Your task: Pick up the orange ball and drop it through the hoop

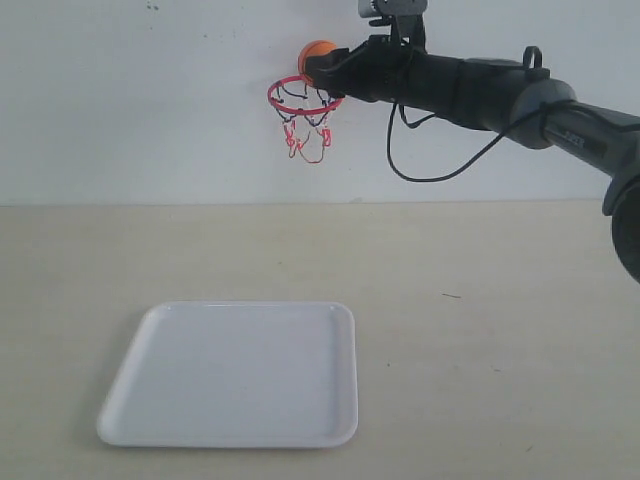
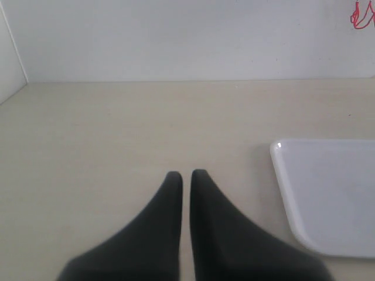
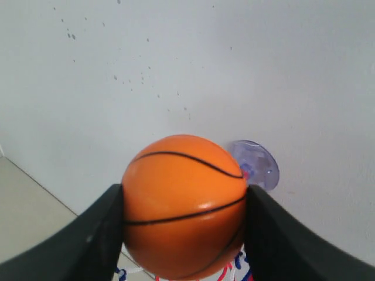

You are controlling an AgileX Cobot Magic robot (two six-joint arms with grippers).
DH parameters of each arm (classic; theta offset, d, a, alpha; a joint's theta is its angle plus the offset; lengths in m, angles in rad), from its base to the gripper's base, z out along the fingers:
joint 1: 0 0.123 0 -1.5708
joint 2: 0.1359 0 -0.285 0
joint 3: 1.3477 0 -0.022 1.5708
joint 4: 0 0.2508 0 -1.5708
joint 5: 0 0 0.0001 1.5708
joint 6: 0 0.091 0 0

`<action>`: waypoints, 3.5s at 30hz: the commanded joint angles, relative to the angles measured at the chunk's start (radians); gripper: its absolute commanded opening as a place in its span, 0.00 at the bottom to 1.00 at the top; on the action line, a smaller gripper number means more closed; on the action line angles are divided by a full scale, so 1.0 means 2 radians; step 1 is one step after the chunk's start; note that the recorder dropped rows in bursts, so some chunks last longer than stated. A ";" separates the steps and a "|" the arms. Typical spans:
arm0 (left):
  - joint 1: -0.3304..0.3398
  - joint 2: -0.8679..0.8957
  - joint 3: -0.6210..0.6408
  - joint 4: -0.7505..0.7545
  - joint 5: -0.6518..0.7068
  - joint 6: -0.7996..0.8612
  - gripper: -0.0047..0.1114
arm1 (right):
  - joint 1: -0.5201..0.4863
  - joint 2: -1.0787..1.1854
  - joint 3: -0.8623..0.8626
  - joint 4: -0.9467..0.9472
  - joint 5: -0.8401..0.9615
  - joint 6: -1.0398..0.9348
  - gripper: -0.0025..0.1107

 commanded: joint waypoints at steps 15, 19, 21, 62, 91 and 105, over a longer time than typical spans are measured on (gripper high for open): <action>0.002 -0.002 0.002 -0.004 0.000 0.001 0.08 | 0.010 -0.002 -0.003 0.003 -0.036 0.000 0.71; 0.002 -0.002 0.002 -0.004 0.000 0.001 0.08 | 0.010 -0.003 -0.003 0.003 -0.036 -0.001 0.71; 0.002 -0.002 0.002 -0.004 0.000 0.001 0.08 | 0.010 -0.005 -0.003 0.003 -0.038 -0.001 0.71; 0.002 -0.002 0.002 -0.004 0.000 0.001 0.08 | -0.201 -0.331 0.593 -0.254 0.362 0.223 0.02; 0.002 -0.002 0.002 -0.004 0.000 0.001 0.08 | -0.107 -0.695 0.695 -0.254 0.004 0.249 0.02; 0.002 -0.002 0.002 -0.004 0.000 0.002 0.08 | -0.107 -0.985 0.920 -0.254 -0.232 0.249 0.02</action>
